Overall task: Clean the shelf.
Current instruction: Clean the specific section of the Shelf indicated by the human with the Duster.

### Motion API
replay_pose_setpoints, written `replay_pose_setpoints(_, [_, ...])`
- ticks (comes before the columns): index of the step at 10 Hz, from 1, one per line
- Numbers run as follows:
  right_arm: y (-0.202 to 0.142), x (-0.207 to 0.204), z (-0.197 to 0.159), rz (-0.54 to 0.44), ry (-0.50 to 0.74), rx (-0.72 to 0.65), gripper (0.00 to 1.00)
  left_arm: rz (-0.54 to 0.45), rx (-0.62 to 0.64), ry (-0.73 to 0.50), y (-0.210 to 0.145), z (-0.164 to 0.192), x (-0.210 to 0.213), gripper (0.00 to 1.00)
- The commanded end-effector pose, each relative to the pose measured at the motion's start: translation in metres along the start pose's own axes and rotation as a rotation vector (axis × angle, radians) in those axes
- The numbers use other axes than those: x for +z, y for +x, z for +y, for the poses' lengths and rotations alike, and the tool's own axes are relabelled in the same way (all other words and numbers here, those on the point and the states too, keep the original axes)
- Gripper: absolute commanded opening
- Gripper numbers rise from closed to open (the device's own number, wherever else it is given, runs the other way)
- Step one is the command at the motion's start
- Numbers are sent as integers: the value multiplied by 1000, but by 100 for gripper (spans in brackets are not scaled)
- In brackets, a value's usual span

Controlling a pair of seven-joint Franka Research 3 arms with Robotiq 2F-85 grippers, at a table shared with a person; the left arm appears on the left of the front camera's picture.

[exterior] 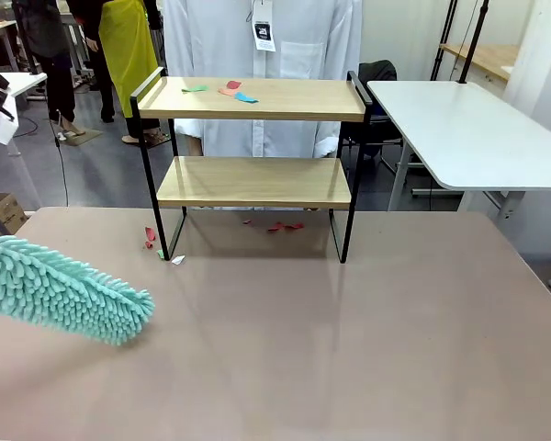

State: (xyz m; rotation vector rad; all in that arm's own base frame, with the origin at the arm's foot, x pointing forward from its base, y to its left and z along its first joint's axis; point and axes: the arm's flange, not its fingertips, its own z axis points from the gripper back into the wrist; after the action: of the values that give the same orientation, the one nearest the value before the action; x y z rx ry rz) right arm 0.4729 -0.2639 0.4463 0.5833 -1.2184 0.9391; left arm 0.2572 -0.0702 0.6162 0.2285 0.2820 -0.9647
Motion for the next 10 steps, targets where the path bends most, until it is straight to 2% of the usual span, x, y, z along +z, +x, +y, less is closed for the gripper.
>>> replay_pose_setpoints(1, [3, 0, 0, 1, -4, 6, 100, -37, 29, -46, -8, -7, -3, 13])
replay_pose_setpoints(10, [3, 0, 0, 1, -4, 6, 100, -37, 29, -46, -8, -7, -3, 13])
